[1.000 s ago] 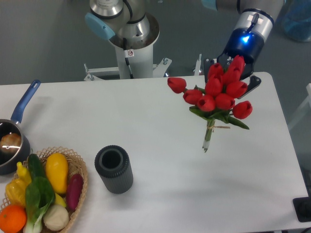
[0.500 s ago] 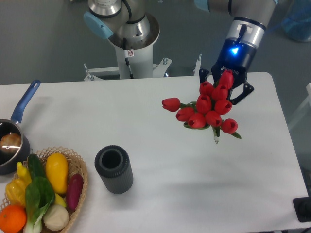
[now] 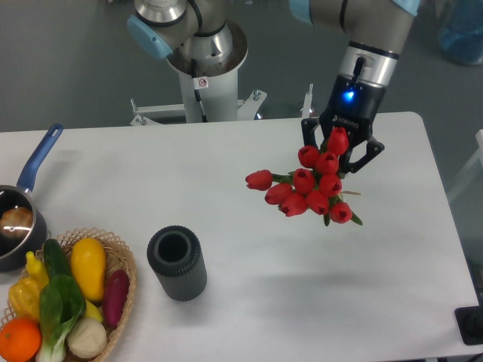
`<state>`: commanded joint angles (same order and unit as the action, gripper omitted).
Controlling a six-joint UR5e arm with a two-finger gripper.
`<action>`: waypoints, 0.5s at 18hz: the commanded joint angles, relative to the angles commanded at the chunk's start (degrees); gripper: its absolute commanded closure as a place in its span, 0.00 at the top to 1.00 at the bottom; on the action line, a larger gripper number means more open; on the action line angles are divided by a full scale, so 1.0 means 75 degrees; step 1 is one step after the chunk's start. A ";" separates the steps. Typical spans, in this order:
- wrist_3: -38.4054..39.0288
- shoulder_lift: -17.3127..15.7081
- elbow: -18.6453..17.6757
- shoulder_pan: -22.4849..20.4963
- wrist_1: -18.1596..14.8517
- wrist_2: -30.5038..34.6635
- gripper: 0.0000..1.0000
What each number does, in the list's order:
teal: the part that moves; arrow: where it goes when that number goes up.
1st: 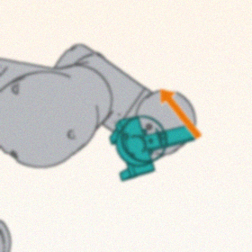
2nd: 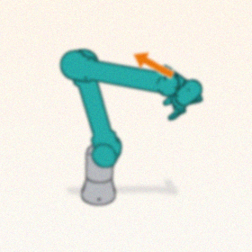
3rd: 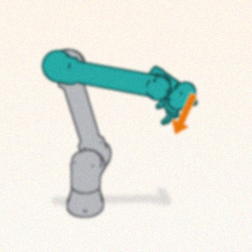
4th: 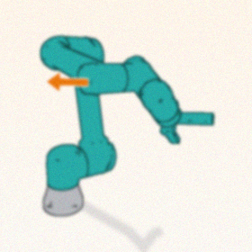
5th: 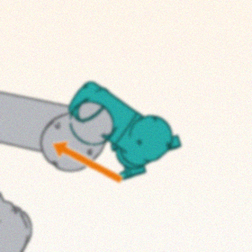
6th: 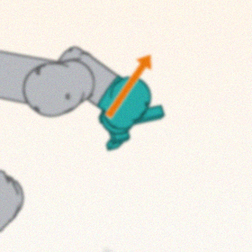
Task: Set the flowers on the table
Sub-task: 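Lower the tulip bouquet toward the table, blooms hanging below the gripper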
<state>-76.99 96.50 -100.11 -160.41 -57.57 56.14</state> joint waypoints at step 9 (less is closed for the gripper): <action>-0.0035 0.0024 -0.0152 0.0247 -0.0363 0.0764 0.34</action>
<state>-77.25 96.68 -101.25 -158.55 -60.29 61.87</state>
